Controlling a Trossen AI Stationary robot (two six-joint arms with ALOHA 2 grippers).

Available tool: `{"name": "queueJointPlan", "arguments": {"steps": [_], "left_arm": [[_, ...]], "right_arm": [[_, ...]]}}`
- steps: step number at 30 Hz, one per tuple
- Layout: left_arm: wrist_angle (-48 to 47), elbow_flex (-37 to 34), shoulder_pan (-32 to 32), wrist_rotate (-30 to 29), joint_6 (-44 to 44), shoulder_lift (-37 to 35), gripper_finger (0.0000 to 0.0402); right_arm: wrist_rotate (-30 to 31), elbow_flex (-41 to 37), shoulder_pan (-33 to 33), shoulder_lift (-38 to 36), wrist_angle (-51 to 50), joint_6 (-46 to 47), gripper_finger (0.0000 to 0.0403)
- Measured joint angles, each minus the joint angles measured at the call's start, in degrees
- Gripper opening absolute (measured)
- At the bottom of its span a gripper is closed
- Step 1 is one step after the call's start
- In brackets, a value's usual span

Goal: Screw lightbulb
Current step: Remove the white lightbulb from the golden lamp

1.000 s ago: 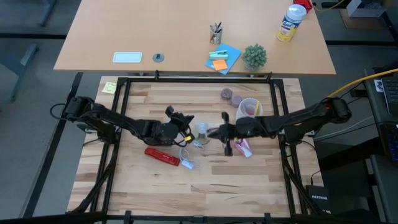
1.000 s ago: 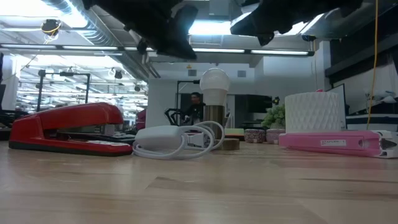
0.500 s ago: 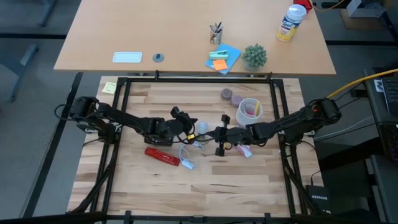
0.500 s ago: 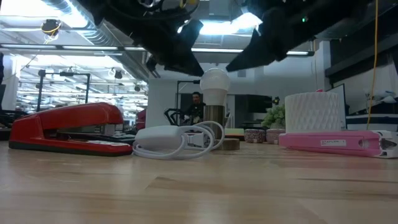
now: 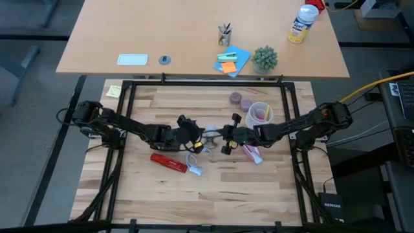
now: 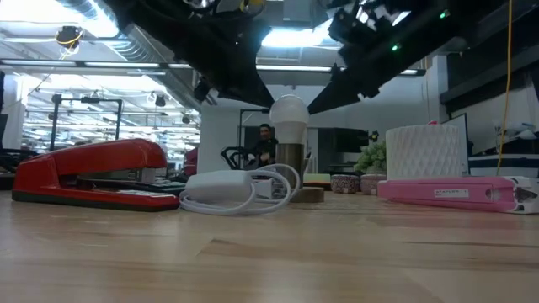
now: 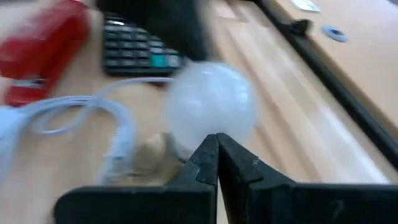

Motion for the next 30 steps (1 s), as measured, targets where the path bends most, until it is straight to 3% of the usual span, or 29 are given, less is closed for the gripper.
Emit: {"name": "queueJointPlan", "arguments": {"steps": [5, 11, 22, 26, 30], "left_arm": [[-1.0, -0.2, -2.8, 4.7, -2.5, 0.5, 0.0000], [0.0, 0.0, -5.3, 3.2, -2.6, 0.3, 0.0000], [7.2, 0.0, -4.7, -11.8, 5.7, -1.5, 0.0000], [6.5, 0.0, -1.9, -12.3, 6.2, -1.6, 0.0000], [2.4, 0.0, 0.9, -11.3, 4.6, -1.6, 0.0000]], "right_arm": [[1.2, 0.0, -2.1, 0.1, 0.7, 0.1, 0.0007], [1.6, 0.0, -3.3, 0.1, 0.9, -1.2, 0.0007], [-0.3, 0.0, 1.5, -4.8, 2.6, -4.9, 0.0007], [-3.3, 0.0, 4.7, -4.9, 3.4, -3.9, 0.0007], [-2.4, 0.0, 6.7, -2.4, 3.8, -1.8, 0.0007]]}}
